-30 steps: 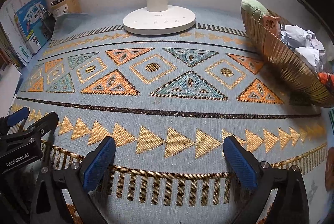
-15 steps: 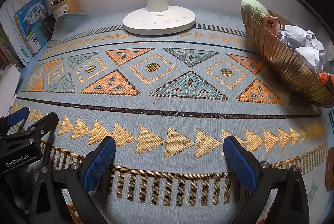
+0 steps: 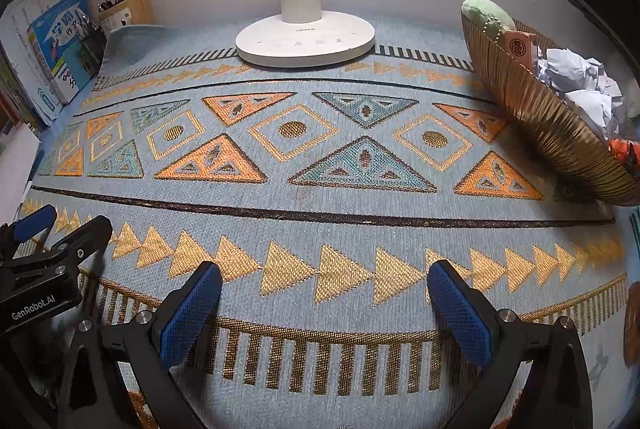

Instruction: Organize objects

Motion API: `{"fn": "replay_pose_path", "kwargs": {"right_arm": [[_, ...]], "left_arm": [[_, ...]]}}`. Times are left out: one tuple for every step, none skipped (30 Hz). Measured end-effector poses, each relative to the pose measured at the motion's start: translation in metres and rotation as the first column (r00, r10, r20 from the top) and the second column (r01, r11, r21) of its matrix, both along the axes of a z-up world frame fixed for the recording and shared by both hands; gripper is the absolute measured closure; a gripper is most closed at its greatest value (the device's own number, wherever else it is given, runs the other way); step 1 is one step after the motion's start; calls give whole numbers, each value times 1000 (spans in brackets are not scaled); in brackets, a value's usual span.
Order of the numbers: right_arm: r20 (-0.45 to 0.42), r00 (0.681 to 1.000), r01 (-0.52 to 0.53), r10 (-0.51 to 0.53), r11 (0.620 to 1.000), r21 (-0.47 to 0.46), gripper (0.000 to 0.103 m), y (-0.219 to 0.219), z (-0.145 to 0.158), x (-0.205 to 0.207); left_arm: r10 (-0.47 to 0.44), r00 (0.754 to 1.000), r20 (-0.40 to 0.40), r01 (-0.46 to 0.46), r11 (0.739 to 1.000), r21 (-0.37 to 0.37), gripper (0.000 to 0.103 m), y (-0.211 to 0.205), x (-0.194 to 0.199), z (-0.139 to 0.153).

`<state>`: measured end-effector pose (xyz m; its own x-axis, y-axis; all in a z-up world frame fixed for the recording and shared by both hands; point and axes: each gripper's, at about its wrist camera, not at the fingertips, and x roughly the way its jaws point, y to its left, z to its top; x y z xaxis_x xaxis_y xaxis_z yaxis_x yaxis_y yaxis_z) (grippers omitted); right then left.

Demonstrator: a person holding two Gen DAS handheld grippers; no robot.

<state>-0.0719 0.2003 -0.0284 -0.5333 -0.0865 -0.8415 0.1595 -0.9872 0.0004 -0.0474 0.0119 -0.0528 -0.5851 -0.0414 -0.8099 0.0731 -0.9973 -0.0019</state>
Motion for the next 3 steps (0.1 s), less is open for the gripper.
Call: {"fn": "replay_pose_path", "kwargs": {"right_arm": [[0,1000,0,0,1000,0,0,0,0,0],[0,1000,0,0,1000,0,0,0,0,0],[0,1000,0,0,1000,0,0,0,0,0]], "left_arm": [[0,1000,0,0,1000,0,0,-1,0,0],[0,1000,0,0,1000,0,0,0,0,0],[0,1000,0,0,1000,0,0,0,0,0]]}}
